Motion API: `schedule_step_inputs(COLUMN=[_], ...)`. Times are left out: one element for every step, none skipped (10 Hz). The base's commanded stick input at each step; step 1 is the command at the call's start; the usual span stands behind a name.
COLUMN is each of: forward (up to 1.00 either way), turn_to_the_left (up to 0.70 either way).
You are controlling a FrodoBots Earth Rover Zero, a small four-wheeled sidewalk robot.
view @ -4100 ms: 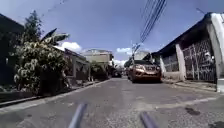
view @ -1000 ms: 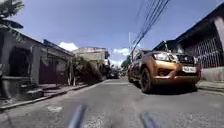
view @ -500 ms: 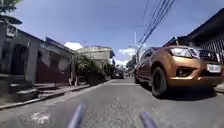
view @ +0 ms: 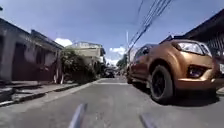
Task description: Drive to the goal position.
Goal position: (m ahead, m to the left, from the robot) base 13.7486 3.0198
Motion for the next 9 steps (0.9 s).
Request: schedule_step_inputs(forward=[1.0, 1.0, 1.0, 1.0, 1.0, 1.0, 1.0, 1.0, 1.0], turn_to_the_left=[0.0, 0.0, 0.0, 0.0, 0.0, 0.0, -0.02, -0.25, -0.38])
